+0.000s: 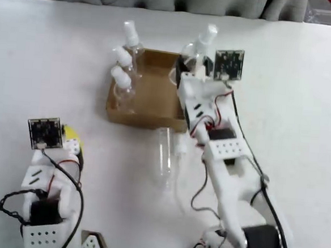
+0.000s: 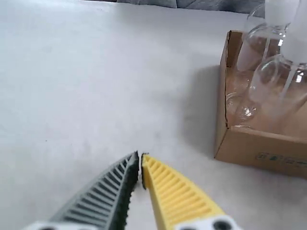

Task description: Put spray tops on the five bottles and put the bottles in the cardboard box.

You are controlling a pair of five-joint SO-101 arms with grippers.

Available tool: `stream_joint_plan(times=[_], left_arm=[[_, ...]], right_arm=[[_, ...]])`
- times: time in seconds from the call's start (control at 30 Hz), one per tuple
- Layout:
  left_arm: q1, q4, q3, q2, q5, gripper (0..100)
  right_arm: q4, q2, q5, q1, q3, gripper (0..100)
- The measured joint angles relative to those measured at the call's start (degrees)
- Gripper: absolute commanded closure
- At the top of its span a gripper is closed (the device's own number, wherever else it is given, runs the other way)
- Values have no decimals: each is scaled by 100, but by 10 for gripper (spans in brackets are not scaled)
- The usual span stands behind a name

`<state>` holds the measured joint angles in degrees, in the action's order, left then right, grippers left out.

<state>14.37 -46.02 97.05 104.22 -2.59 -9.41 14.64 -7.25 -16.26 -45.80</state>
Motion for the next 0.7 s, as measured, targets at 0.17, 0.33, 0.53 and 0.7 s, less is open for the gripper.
stream_joint_plan(times=[0.17, 0.33, 0.53, 0.7], left_arm=[[0, 0, 0, 0, 0, 980], [0, 0, 0, 0, 0, 980], [0, 0, 0, 0, 0, 980], [0, 0, 0, 0, 0, 980]], right_arm=[[0, -800, 0, 26, 642, 983], [0, -1609, 0, 26, 1310, 983], [0, -2470, 0, 185, 1934, 983], [-18, -3033, 0, 290, 2312, 983]])
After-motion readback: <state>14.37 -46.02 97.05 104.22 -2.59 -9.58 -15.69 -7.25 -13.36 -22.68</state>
